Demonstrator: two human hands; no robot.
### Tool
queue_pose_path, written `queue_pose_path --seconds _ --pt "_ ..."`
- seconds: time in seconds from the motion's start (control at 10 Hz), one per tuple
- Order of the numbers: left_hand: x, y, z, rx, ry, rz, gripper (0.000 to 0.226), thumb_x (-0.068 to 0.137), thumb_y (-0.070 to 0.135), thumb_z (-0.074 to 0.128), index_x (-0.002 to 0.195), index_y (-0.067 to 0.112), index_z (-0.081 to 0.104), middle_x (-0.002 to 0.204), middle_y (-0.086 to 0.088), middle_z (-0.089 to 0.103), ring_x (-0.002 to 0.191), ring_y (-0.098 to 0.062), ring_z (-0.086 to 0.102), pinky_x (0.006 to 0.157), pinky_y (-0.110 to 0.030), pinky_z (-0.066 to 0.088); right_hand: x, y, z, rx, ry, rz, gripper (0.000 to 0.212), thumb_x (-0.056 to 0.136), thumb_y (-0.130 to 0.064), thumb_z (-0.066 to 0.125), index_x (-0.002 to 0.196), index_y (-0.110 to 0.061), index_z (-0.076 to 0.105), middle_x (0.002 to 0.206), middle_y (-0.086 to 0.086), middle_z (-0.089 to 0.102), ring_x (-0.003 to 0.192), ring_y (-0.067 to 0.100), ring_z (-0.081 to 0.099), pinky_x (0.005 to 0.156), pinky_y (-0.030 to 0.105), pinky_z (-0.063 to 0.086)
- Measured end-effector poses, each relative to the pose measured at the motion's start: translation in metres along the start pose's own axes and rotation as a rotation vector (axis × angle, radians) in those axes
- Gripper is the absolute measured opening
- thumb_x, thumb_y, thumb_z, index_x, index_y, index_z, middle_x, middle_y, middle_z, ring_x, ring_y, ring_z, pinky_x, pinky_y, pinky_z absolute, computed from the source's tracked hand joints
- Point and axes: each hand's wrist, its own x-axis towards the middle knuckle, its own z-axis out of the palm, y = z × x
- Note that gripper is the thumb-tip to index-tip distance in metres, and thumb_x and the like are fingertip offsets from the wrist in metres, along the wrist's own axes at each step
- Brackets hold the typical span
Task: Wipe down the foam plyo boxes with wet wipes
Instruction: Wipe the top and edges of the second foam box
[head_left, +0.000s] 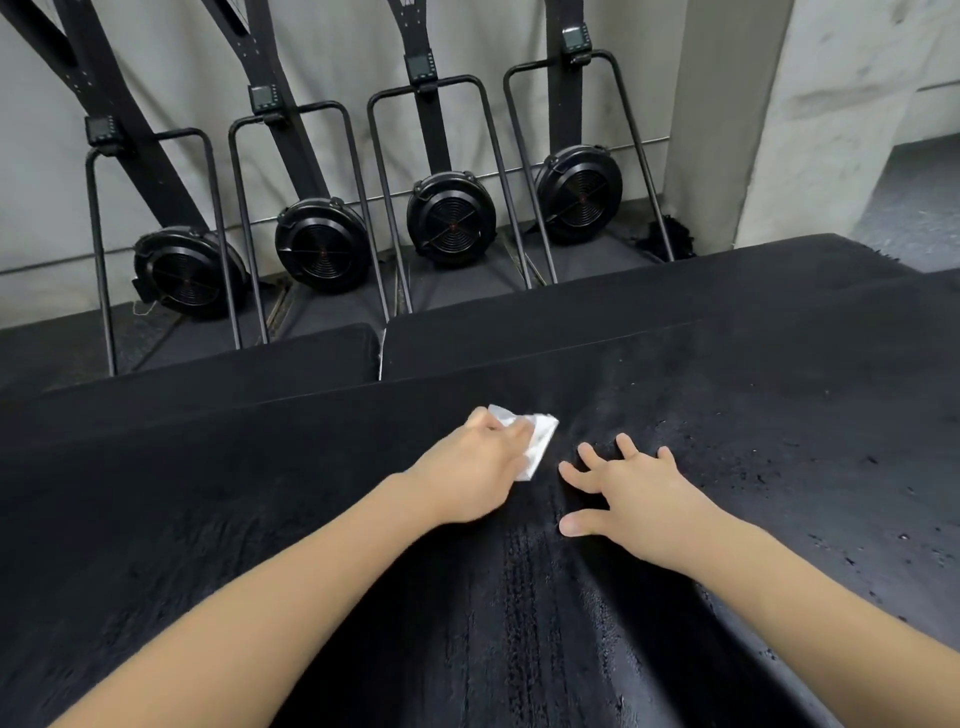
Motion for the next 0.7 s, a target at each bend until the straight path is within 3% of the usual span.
queue_pose_path --seconds 0.1,0.2,0.3,0.4,0.5,0.6,0.7 --pt "0.061 -0.028 -0.003 0.135 0.086 -0.220 0.038 0.106 0.026 0.039 0.143 0.016 0.042 0.126 -0.018 0.051 0.102 -0.027 0.046 0.089 -0.044 0.051 0.002 0.001 0.001 -0.034 -0.013 -0.007 0.073 0.097 -0.068 0.030 0.159 -0.036 0.008 0.167 -0.007 0.002 0.153 0.036 -0.002 0.119 0.061 0.012" --pt "0.108 -0.041 -0.004 0.153 0.116 -0.350 0.039 0.105 0.034 0.040 0.140 0.019 0.047 0.137 -0.019 0.047 0.093 -0.028 0.042 0.090 -0.045 0.049 0.004 0.002 0.004 -0.053 -0.015 -0.012 0.072 0.097 -0.067 0.028 0.159 -0.036 0.006 0.167 -0.007 0.001 0.152 0.037 -0.003 0.118 0.061 0.012" --pt "0.120 -0.037 -0.007 0.124 0.080 -0.346 0.028 0.103 0.028 0.041 0.126 0.029 0.057 0.125 -0.013 0.052 0.092 -0.028 0.041 0.086 -0.047 0.049 0.005 0.003 0.005 -0.053 -0.014 -0.008 0.071 0.098 -0.066 0.030 0.159 -0.036 0.007 0.167 -0.007 0.002 0.152 0.037 -0.002 0.118 0.061 0.012" --pt "0.085 -0.016 -0.013 -0.029 0.091 -0.145 0.026 0.096 0.010 0.037 0.080 0.028 0.046 0.077 -0.011 0.051 0.071 -0.026 0.041 0.065 -0.055 0.052 0.003 0.005 0.006 -0.013 0.012 -0.020 0.072 0.097 -0.068 0.031 0.158 -0.037 0.010 0.167 -0.008 0.004 0.153 0.035 -0.002 0.119 0.061 0.011" --pt "0.027 0.018 -0.014 -0.072 0.092 0.003 0.014 0.096 0.011 0.039 0.088 0.014 0.051 0.067 -0.001 0.047 0.064 -0.015 0.040 0.060 -0.053 0.048 -0.003 0.011 -0.003 0.093 0.001 -0.054 0.083 0.089 -0.073 0.046 0.158 -0.041 0.011 0.167 -0.011 0.006 0.154 0.031 -0.001 0.121 0.055 0.010" --pt "-0.033 0.043 0.000 -0.037 0.099 0.099 0.015 0.104 0.021 0.039 0.106 0.021 0.053 0.082 0.015 0.047 0.095 -0.011 0.044 0.072 -0.035 0.050 -0.012 0.021 -0.019 0.132 -0.107 -0.089 0.107 0.075 -0.069 0.070 0.157 -0.043 0.006 0.166 -0.013 0.002 0.154 0.027 0.000 0.121 0.042 0.015" --pt "-0.083 0.063 0.016 -0.078 0.042 0.208 0.020 0.103 0.027 0.042 0.116 0.022 0.057 0.111 0.011 0.058 0.104 -0.014 0.046 0.085 -0.031 0.050 -0.016 0.021 -0.023 0.126 -0.137 -0.103 0.116 0.071 -0.061 0.079 0.157 -0.042 0.004 0.166 -0.012 0.000 0.154 0.028 0.001 0.120 0.040 0.015"
